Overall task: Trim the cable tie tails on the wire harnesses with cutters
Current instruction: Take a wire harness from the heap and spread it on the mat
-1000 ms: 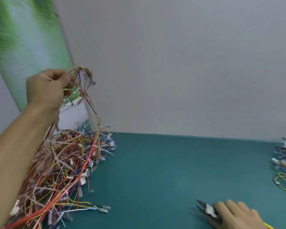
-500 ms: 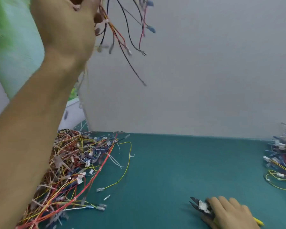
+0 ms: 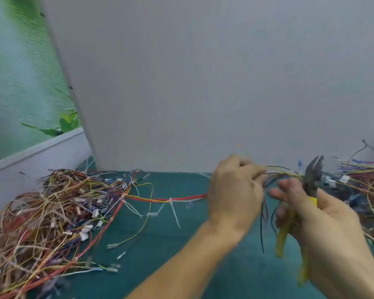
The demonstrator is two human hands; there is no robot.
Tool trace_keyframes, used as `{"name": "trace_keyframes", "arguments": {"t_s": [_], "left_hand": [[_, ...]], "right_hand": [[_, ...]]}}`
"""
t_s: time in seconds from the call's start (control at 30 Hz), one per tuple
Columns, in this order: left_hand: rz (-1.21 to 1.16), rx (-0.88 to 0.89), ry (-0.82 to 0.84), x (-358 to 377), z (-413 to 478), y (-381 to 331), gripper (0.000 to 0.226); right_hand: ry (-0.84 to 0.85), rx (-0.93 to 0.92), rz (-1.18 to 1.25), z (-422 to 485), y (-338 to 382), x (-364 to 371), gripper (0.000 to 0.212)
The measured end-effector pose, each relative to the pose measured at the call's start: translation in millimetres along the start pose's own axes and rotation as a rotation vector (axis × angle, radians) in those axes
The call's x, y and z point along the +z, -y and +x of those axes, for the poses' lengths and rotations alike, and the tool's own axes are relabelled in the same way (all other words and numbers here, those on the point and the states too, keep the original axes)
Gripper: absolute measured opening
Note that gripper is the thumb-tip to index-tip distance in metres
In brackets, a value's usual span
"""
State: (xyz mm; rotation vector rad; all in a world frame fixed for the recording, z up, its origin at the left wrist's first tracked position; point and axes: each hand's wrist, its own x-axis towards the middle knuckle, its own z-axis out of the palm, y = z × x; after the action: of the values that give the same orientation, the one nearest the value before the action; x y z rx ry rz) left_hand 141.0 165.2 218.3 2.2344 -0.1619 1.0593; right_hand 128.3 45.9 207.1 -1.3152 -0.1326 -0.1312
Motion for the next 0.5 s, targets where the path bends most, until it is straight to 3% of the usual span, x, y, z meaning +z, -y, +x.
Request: {"name": "trace_keyframes", "arguments": {"t_s": [0.13,0.3,0.4,0.5], "left_hand": [[0.137,0.090,-0.033,16,-37,6,0.006],[0.247,0.320,-0.107,4,-57,19,0.013],[0.266,0.459,-0.134,-6,-69,21,0.018],[0.237,0.672,-0.066,-19,-89,41,0.013]], "right_hand": [[-0.030,0.321,0.151,10,-8,1,0.028],[0.032,0.489,0.129,17,-31,2,0.020],[0.081,0.478,0.111,20,-32,11,0.009],[-0.001,0.383,0.076,32,-15,11,0.008]]}}
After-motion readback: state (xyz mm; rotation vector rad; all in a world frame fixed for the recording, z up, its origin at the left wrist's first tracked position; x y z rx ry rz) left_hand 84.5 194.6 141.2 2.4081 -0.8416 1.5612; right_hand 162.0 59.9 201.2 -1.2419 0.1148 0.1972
